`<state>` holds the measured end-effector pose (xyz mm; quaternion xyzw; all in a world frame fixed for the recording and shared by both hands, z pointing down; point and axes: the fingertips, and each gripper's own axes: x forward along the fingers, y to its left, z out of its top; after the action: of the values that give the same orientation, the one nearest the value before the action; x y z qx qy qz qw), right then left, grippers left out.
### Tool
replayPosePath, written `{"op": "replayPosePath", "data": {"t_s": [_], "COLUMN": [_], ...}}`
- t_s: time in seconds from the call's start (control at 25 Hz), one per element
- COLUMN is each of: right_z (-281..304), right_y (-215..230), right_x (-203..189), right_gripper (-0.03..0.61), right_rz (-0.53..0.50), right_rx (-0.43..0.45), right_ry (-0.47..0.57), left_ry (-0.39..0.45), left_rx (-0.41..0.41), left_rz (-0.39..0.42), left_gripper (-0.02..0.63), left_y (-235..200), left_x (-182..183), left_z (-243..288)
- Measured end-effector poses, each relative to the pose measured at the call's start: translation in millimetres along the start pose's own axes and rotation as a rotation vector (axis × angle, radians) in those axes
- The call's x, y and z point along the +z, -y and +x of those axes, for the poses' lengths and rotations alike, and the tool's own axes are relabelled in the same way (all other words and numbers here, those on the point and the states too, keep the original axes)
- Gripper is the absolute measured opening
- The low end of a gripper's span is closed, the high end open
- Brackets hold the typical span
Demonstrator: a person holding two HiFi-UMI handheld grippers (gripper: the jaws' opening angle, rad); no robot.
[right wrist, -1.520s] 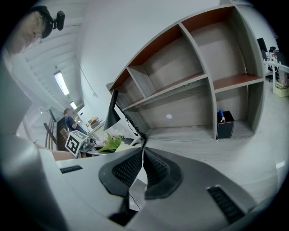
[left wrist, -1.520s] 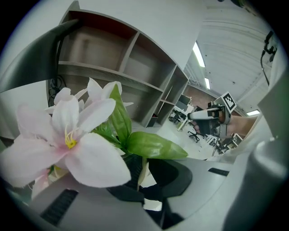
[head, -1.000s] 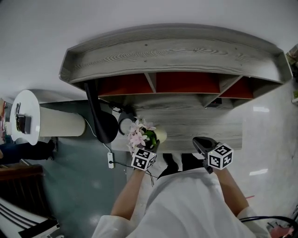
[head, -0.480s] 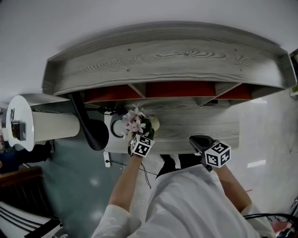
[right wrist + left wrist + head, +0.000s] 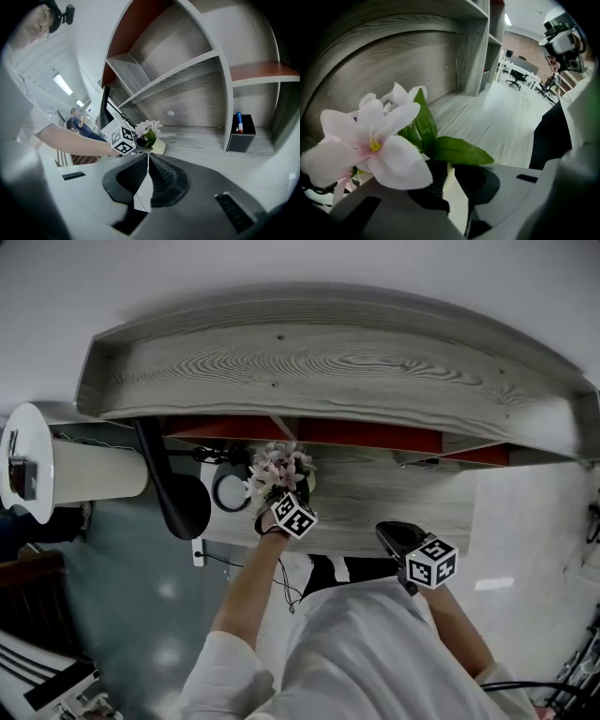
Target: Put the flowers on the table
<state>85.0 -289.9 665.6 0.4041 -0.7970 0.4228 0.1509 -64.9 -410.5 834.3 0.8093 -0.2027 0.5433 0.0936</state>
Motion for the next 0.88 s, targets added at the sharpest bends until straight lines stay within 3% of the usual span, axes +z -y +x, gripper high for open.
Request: {"op": "replayPosePath", "data": {"t_s": [0.24, 0.8, 0.88], "right_z": [8.5, 10.1, 7.6], "right_y": [4.3, -2.5, -4.4], "right_x": [4.1, 13.9, 10.8], "right_gripper": [0.020, 0.020, 0.020], "right_rz": [0.002, -0.001, 0.000], "right_rx": [0.000, -0.026, -0.036], "right_ry": [-0.015, 0.004, 0.008], "left_ry": [-0.019, -0.042, -0.038], "left_rx": [0.002, -0.046, -0.070], "left_rz": [0.081, 0.116, 0.113], "left_gripper": [0.057, 0.057, 0.097], "left_y": [3.6, 13.9, 19.3], "left_x": [4.5, 1.7, 2.1], "left_z": [8.3, 16.5, 16.5]}}
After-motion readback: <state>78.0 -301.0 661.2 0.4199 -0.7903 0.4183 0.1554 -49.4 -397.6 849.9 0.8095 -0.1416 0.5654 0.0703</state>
